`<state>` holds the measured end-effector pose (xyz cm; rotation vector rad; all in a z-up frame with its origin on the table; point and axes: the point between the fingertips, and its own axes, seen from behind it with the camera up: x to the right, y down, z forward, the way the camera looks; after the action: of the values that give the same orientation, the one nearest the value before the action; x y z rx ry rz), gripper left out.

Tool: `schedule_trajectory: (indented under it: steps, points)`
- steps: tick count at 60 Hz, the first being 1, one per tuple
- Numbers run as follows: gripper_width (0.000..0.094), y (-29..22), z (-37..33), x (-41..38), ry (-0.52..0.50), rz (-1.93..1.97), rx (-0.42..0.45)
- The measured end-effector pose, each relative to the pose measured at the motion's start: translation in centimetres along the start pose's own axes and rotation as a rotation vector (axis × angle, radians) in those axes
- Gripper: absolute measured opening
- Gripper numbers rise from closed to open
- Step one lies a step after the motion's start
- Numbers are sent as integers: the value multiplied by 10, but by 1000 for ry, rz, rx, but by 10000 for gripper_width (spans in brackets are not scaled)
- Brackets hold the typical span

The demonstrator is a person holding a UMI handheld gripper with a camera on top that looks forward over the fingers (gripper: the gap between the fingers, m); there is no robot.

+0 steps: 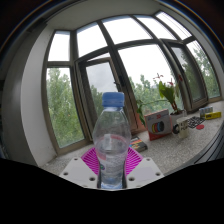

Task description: Pour water

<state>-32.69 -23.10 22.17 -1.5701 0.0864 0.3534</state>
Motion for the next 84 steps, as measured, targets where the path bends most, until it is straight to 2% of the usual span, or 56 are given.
schedule_trajectory:
  steps: [11, 16, 22, 30, 34, 50, 54, 64, 68, 74, 78, 84]
  points:
    - [275, -139, 44, 6, -275, 396, 154]
    - [275, -194, 64, 21, -421, 659, 185]
    - [274, -238, 102, 74, -560, 1004, 189]
    - [274, -265, 153, 155, -654, 1408, 207]
    - [275, -262, 177, 198, -652, 1558, 213]
    - [277, -187, 255, 342, -493, 2021, 244]
    - [276, -169, 275, 355, -456, 2061, 228]
    - [275, -158, 280, 359, -439, 2073, 174]
    - [275, -166, 283, 354, -450, 2020, 148]
    - [274, -207, 274, 344, -478, 1791, 152]
    - [276, -251, 254, 346, -516, 1567, 197]
    - [275, -317, 236, 355, -496, 1159, 315]
